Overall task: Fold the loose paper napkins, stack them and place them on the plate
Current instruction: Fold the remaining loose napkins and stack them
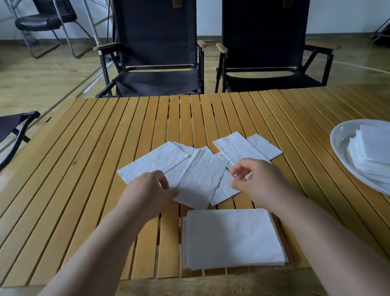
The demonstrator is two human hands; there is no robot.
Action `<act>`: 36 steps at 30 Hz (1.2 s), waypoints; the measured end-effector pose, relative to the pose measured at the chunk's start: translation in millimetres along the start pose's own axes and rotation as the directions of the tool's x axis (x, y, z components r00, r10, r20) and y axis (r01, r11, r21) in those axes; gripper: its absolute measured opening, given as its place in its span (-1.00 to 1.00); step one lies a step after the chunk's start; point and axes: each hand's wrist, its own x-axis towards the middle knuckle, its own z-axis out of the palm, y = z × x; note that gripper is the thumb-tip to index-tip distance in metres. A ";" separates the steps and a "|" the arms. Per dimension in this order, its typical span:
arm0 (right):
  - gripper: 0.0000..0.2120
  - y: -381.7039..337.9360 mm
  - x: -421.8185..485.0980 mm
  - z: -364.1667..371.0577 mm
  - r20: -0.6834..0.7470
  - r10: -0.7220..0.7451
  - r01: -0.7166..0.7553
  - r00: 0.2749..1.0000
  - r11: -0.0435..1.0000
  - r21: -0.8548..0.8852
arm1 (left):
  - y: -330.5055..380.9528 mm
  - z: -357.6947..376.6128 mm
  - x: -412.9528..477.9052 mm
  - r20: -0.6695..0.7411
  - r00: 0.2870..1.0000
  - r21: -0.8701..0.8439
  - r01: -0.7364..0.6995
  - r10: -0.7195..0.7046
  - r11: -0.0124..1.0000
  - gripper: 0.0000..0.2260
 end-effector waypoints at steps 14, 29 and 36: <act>-0.86 -10.4 18.6 44.3 -0.003 -0.049 0.049 0.999 0.996 -0.080 | -5.0 4.4 7.6 -0.086 0.992 0.024 -0.096 0.097 0.995 -0.96; -0.31 -14.1 13.0 29.0 -0.126 -0.198 0.206 0.972 0.977 0.054 | 17.2 -17.3 -9.9 -0.276 0.890 0.197 -0.318 0.363 0.928 -0.82; -0.28 -16.4 10.5 19.7 -0.229 -0.242 0.251 0.943 0.968 0.013 | 28.2 -21.1 -24.9 -0.349 0.801 0.149 -0.466 0.487 0.872 -0.91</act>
